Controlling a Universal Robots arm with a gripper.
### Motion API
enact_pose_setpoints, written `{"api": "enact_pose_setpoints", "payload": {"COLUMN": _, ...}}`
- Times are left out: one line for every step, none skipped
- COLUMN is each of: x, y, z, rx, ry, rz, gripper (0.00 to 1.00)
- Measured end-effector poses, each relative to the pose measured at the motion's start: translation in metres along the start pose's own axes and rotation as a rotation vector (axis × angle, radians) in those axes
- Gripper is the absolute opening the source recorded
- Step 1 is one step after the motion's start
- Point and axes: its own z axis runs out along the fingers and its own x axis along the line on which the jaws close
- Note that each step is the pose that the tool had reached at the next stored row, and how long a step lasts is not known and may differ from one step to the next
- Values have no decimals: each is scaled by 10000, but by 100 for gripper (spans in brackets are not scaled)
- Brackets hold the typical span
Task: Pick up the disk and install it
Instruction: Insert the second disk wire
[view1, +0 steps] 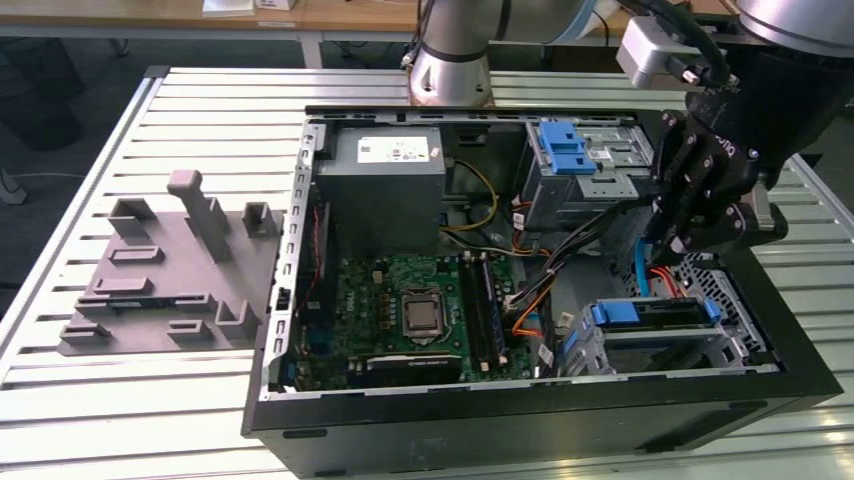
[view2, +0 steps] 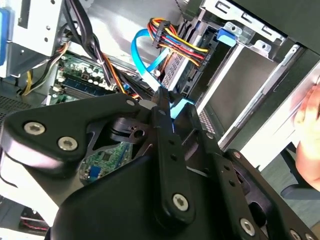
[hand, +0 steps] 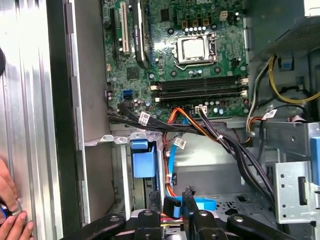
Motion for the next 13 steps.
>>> {"api": "enact_pose_setpoints", "payload": {"x": -1, "y": 0, "z": 9, "rx": 6, "ry": 36, "rz": 1, "gripper": 31}}
{"api": "enact_pose_setpoints", "payload": {"x": -3, "y": 0, "z": 18, "rx": 11, "ry": 70, "rz": 1, "gripper": 30}}
{"api": "enact_pose_setpoints", "payload": {"x": -4, "y": 0, "z": 27, "rx": 15, "ry": 94, "rz": 1, "gripper": 30}}
{"api": "enact_pose_setpoints", "payload": {"x": -6, "y": 1, "z": 34, "rx": 16, "ry": 113, "rz": 1, "gripper": 23}}
{"api": "enact_pose_setpoints", "payload": {"x": -7, "y": 1, "z": 39, "rx": 18, "ry": 127, "rz": 2, "gripper": 17}}
{"api": "enact_pose_setpoints", "payload": {"x": -8, "y": 1, "z": 44, "rx": 18, "ry": 134, "rz": 1, "gripper": 17}}
{"api": "enact_pose_setpoints", "payload": {"x": -8, "y": 1, "z": 49, "rx": 19, "ry": 135, "rz": 2, "gripper": 17}}
{"api": "enact_pose_setpoints", "payload": {"x": -8, "y": 1, "z": 52, "rx": 19, "ry": 135, "rz": 2, "gripper": 16}}
{"api": "enact_pose_setpoints", "payload": {"x": -8, "y": 1, "z": 54, "rx": 19, "ry": 136, "rz": 2, "gripper": 16}}
{"api": "enact_pose_setpoints", "payload": {"x": -8, "y": 1, "z": 55, "rx": 18, "ry": 137, "rz": 2, "gripper": 16}}
{"api": "enact_pose_setpoints", "payload": {"x": -8, "y": 1, "z": 57, "rx": 19, "ry": 136, "rz": 2, "gripper": 16}}
{"api": "enact_pose_setpoints", "payload": {"x": -6, "y": 1, "z": 58, "rx": 18, "ry": 126, "rz": 3, "gripper": 16}}
{"api": "enact_pose_setpoints", "payload": {"x": -6, "y": 1, "z": 58, "rx": 17, "ry": 124, "rz": 3, "gripper": 16}}
